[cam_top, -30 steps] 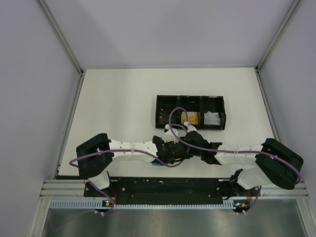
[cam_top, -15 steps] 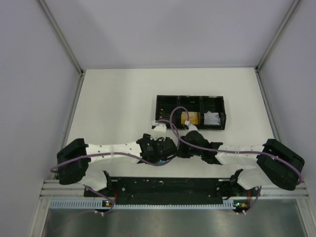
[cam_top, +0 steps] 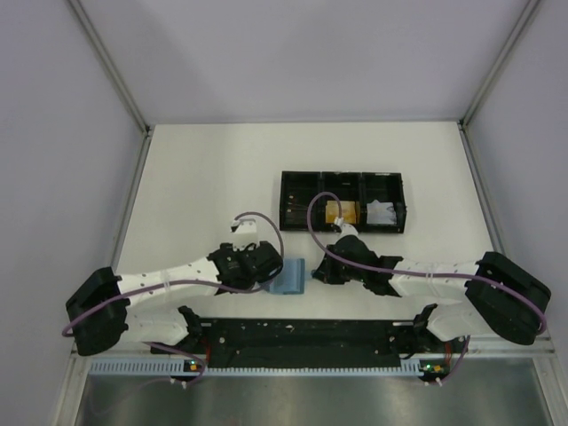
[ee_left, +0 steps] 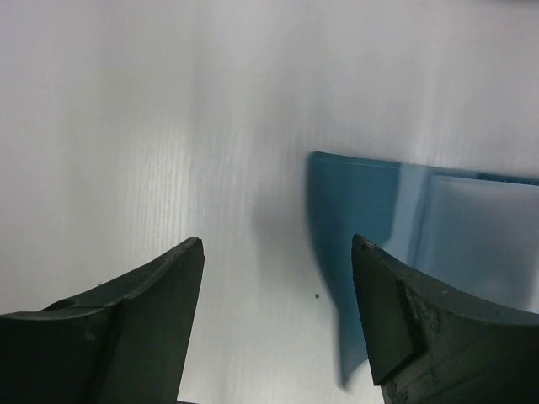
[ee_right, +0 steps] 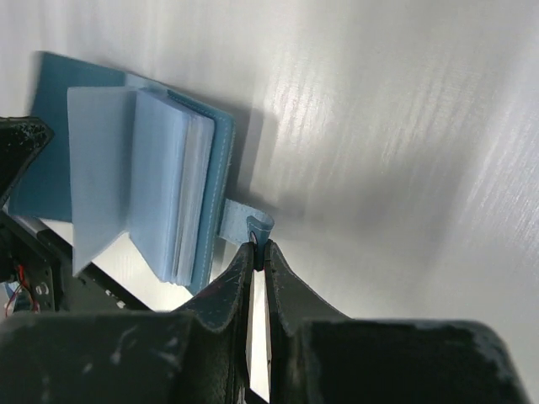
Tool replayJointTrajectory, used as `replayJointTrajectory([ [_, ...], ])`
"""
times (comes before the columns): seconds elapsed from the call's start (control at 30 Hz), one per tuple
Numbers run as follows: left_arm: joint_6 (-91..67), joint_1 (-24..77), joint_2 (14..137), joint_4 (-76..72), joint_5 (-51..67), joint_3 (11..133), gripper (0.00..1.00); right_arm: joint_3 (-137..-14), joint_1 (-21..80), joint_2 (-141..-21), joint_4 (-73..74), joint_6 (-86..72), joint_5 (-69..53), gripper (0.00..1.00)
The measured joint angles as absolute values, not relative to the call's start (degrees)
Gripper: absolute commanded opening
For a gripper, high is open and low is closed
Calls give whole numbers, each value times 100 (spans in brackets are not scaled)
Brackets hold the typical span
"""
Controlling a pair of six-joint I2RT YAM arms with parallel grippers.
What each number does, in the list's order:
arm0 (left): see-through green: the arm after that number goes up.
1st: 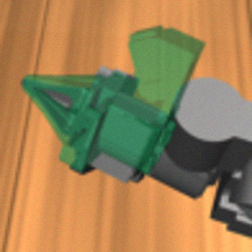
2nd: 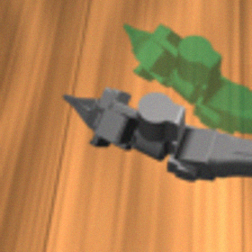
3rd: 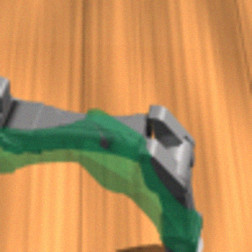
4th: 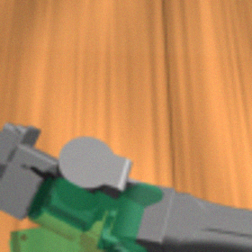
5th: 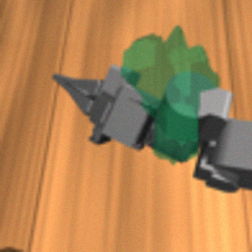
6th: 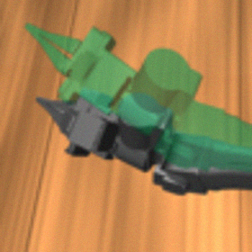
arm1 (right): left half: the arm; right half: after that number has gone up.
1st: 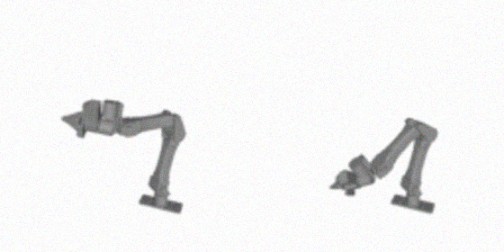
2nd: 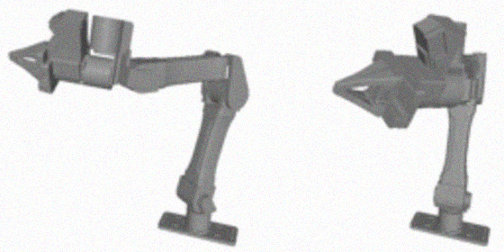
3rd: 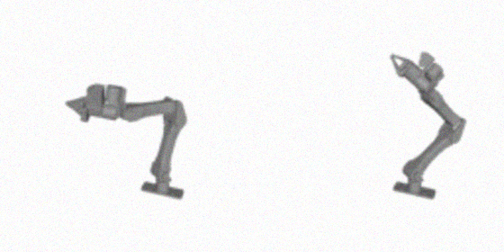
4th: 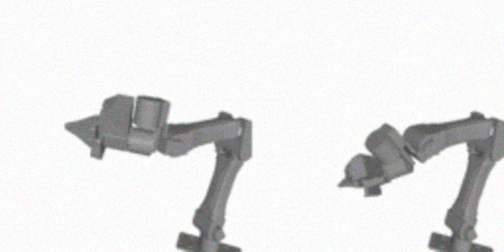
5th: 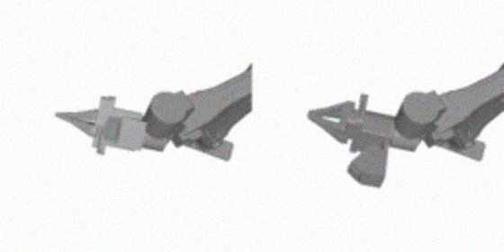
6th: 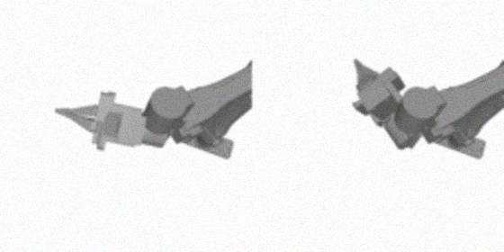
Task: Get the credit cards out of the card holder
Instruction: Open the card holder at the center of the board.
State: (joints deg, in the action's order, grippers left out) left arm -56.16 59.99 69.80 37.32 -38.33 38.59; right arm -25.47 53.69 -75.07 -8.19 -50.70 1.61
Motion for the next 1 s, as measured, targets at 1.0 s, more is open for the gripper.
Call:
replayJointTrajectory([
  [1.0, -4845, 6226, 6130, 3468, -2333, 4915, 67, -2547, 5343, -7494, -607, -4755, 191, 0],
])
